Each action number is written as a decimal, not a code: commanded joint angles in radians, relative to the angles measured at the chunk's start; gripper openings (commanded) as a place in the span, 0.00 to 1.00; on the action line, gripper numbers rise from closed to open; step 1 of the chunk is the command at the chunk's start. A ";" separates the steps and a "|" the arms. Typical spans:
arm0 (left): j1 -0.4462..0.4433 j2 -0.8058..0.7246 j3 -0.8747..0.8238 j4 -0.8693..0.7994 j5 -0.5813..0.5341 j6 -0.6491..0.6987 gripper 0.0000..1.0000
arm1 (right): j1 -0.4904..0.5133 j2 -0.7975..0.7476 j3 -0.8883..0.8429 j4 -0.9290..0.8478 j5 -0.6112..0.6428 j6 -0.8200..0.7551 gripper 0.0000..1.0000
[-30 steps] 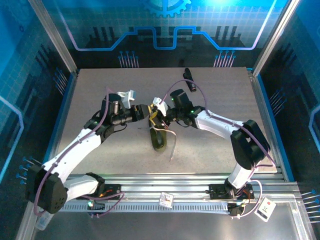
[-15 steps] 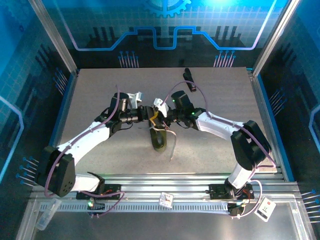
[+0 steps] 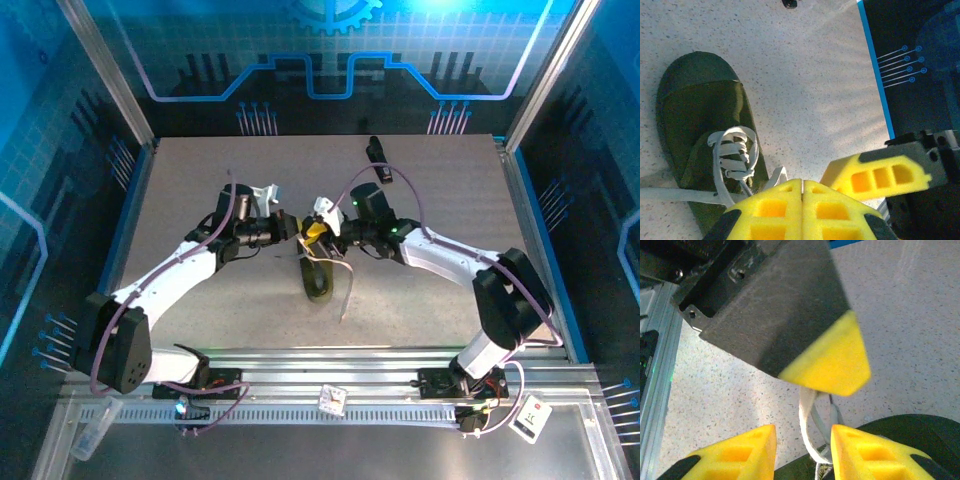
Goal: Tie the shoes
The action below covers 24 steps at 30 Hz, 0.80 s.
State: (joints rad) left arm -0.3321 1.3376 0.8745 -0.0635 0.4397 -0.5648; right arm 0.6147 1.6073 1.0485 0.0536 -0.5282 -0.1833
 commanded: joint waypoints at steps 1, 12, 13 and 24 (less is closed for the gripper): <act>0.014 -0.045 0.015 -0.032 -0.011 0.034 0.00 | -0.054 -0.063 -0.028 -0.013 -0.065 -0.023 0.43; 0.044 -0.054 0.019 -0.049 0.003 0.043 0.00 | -0.079 -0.040 -0.038 -0.236 0.041 -0.202 0.49; 0.045 -0.052 0.020 -0.053 0.006 0.044 0.00 | -0.077 -0.026 -0.038 -0.253 0.051 -0.209 0.49; 0.050 -0.038 0.019 -0.044 0.024 0.040 0.00 | -0.070 0.119 0.085 -0.418 0.077 -0.208 0.50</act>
State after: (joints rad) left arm -0.2913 1.3136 0.8745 -0.1074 0.4366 -0.5423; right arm 0.5339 1.6791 1.0500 -0.2661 -0.4637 -0.3740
